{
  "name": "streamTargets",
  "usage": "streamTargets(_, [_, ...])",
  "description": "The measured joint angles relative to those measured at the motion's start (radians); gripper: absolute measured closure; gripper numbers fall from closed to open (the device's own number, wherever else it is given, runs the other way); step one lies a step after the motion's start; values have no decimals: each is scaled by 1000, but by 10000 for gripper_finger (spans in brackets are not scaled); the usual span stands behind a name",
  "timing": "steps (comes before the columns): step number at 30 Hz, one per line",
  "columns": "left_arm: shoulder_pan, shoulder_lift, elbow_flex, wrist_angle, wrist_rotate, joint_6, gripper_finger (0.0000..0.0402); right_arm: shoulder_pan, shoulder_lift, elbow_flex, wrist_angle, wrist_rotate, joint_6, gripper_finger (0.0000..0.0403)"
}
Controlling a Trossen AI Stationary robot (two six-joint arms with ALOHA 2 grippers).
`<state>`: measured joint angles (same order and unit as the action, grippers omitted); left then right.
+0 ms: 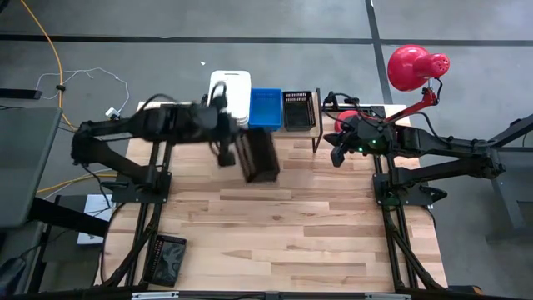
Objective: Stack baskets on shelf by color
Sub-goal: Stack the top black bin on top of the black bin on the shelf
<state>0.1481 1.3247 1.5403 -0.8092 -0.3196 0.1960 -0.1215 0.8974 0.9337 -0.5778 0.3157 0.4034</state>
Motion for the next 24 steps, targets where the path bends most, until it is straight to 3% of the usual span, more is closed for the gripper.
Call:
streamTargets(4, [80,114,167,56,-10,123,401,0,0,0,24,0,0,403])
streamTargets(9, [150,241,282,161,-10,243,401,0,0,0,33,0,8,403])
streamTargets(16, [205,383,306,290,-36,390,401,0,0,0,45,1,8,403])
streamTargets(24, [241,488,306,359,-58,418,401,0,0,0,45,8,19,403])
